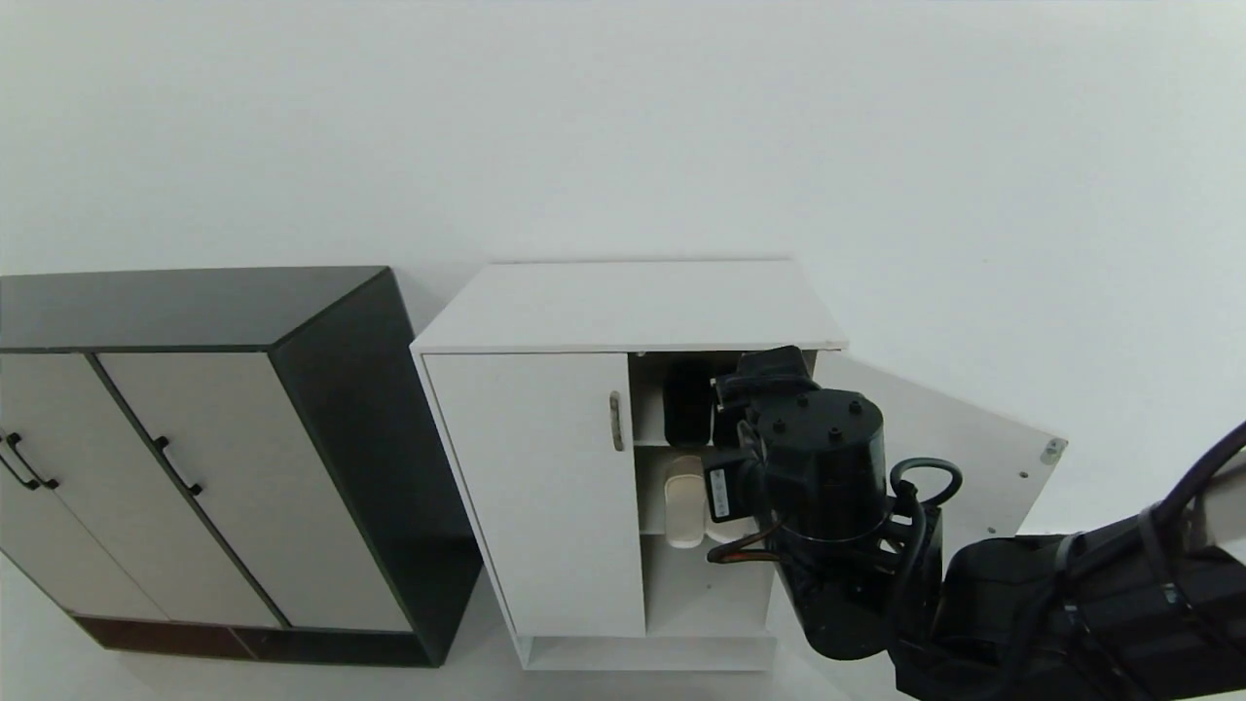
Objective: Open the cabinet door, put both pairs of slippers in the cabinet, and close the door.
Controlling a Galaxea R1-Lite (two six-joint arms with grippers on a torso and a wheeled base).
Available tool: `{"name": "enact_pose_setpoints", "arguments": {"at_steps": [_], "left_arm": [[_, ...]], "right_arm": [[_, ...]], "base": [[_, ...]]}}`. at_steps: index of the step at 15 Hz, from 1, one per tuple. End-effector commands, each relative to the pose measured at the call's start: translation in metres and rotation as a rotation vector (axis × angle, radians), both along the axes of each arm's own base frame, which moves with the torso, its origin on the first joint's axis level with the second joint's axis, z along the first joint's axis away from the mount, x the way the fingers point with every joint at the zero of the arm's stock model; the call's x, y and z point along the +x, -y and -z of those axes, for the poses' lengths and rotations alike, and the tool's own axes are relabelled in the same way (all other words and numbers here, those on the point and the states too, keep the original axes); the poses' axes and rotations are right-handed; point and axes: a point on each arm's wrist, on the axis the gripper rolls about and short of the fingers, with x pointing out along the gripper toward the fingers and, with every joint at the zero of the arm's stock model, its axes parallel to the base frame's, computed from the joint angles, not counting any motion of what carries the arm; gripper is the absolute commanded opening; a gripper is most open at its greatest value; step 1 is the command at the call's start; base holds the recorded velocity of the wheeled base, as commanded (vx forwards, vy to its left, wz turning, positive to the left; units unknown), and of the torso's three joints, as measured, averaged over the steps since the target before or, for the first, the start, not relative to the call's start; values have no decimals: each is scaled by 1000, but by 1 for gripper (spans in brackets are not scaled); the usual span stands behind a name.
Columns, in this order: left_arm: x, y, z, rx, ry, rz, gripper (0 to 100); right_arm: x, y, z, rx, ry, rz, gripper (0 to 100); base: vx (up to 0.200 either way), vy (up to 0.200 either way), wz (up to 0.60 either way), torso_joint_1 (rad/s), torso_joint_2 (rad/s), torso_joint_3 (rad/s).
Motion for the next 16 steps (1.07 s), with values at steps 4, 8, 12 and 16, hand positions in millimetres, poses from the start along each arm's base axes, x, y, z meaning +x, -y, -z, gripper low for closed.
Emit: {"name": "enact_pose_setpoints", "arguments": {"at_steps": [4,8,12,16], "left_arm": [[0,0,0,0,0,-1,0],[0,0,0,0,0,-1,0],[0,0,0,0,0,-1,0],[0,0,0,0,0,-1,0]], "right_arm": [[-1,4,3,-14,-11,-25,0],[-1,5,4,-17,-9,-30,0],[-1,5,5,-17,-10,-32,0],[0,5,6,-24,-12,-31,0]], "base": [[0,0,0,250,-573,-325],[0,0,0,92,-210,-116],[0,0,-150,1,1,2],[0,0,-600,4,-1,2]]}}
